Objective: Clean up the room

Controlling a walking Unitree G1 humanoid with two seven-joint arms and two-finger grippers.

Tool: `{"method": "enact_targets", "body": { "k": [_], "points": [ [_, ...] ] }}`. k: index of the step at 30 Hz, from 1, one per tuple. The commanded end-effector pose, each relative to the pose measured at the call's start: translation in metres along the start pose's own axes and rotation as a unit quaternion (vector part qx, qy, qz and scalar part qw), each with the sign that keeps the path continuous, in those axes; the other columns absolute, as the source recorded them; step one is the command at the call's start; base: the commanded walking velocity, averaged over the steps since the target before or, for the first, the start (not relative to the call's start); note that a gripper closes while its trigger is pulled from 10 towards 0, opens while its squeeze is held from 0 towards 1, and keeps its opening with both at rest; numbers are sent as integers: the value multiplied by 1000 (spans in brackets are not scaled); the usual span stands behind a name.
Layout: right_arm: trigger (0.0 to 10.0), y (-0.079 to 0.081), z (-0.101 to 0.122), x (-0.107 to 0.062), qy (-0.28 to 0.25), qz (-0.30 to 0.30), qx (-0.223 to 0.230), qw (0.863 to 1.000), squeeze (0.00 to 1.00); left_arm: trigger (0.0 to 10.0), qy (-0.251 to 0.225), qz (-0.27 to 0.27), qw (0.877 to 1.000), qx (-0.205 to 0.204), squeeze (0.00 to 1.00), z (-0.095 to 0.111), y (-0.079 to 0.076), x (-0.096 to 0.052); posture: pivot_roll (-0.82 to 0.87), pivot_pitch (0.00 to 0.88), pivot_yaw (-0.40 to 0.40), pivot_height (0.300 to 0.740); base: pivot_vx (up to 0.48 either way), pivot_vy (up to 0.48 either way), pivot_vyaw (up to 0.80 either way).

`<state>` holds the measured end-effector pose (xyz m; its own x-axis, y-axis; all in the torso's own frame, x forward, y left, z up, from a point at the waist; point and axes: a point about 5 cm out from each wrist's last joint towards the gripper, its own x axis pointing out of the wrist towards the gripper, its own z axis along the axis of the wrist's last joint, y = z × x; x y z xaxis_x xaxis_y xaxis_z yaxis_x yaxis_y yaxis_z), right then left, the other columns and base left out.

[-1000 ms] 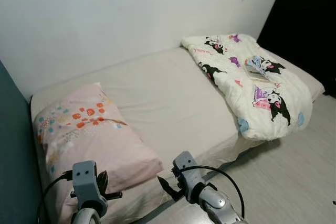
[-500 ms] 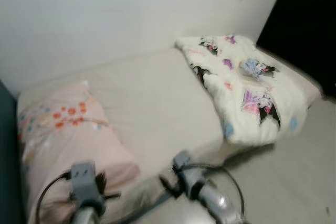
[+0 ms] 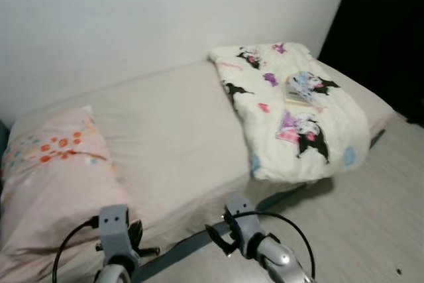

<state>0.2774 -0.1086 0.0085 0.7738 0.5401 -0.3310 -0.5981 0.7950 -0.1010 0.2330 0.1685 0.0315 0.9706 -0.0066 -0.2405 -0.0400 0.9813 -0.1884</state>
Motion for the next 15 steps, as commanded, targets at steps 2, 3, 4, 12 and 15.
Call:
{"method": "enact_targets", "body": {
  "k": [2,3,4,12,15],
  "points": [
    [10000,7,-1,2,0,6,11,1000,0,10000,6,13,1000,8,0,-3,8,-4,49,122,-53,740,0,467,0],
    [10000,7,-1,2,0,6,11,1000,0,10000,6,13,1000,8,0,-3,8,-4,49,122,-53,740,0,469,0],
    [10000,7,-2,1,1,5,11,1000,0,10000,0,16,1000,4,0,-2,9,-4,49,122,-53,740,0,469,0],
    [10000,8,-3,0,2,5,13,1000,0,10000,-21,17,1000,12,0,3,8,-5,52,121,-55,740,0,0,0],
    [10000,7,-2,1,0,3,14,1000,0,10000,-22,17,1000,3,0,2,7,-5,50,117,-57,740,0,0,0]
  ]
}}
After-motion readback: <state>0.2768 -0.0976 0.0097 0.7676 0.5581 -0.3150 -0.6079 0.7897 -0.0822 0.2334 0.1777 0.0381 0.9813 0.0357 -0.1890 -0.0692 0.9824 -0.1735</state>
